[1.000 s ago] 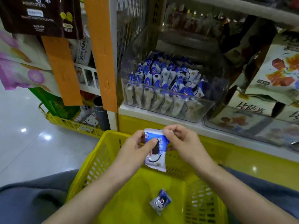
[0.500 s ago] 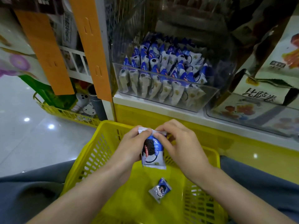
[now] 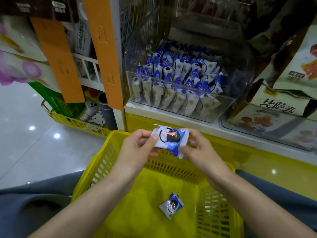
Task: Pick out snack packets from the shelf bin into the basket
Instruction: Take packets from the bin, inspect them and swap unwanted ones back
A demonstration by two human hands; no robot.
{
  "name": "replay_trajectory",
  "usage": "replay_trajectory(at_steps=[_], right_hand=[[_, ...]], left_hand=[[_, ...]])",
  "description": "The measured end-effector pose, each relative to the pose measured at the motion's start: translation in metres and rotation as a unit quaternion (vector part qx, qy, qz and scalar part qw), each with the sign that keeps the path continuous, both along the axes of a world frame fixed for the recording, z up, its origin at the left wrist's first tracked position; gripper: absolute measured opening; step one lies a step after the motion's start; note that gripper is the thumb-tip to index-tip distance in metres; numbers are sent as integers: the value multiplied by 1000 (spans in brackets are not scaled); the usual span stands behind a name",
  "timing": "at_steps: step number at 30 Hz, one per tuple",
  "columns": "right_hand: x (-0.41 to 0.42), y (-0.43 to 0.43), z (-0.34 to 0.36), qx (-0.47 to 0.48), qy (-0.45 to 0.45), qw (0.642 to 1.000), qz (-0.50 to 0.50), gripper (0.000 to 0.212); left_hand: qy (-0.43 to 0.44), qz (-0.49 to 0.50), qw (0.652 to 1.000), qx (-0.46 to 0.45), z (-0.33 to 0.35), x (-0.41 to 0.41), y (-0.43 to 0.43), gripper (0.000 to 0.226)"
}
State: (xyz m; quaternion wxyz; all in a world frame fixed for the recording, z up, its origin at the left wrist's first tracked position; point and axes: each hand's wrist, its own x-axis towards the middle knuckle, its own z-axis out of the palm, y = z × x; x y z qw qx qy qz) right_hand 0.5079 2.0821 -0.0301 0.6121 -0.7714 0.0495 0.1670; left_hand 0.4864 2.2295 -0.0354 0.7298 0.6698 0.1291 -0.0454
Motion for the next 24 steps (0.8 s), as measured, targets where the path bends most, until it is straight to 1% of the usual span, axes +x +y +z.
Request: replay_trajectory(at_steps=[1, 4, 7, 9, 11, 13, 15, 17, 18, 20, 22, 24], right_hand=[[-1, -1, 2, 1, 5, 1000, 19, 40], [-2, -6, 11, 29, 26, 998, 44, 38], [-4, -11, 19, 78, 56, 993, 69, 31], [-5, -11, 23, 71, 54, 993, 80, 27], [-5, -12, 22, 57, 46, 995, 70, 26], [-3, -13, 20, 38, 44, 995, 77, 26], [-2, -12, 19, 21, 53, 993, 105, 28], [-1, -10, 17, -2, 50, 989, 140, 28], [-2, -8, 15, -17, 36, 987, 155, 27], [-4, -4, 10, -35, -16, 985, 171, 24], [-5, 0, 5, -25, -64, 986, 155, 18], [-5, 2, 3, -14, -94, 987, 127, 13]], left_hand=[[-12, -6, 1000, 17, 1, 0, 1, 8], [-29, -13, 999, 37, 0, 1, 3, 13], [-24, -2, 999, 29, 0, 4, 9, 21], [-26, -17, 999, 26, 1, 4, 9, 25], [-29, -33, 999, 21, 2, 3, 7, 25], [-27, -26, 999, 7, 1, 1, 6, 24], [-19, -10, 1000, -8, 0, 0, 5, 24], [-19, 0, 1000, 0, -2, -2, 5, 24], [-28, 0, 999, 20, -3, -2, 5, 24], [-69, -13, 993, 99, -4, -1, 6, 24], [-116, -50, 976, 179, -6, -1, 8, 22], [-148, -79, 957, 235, -7, -4, 6, 20]])
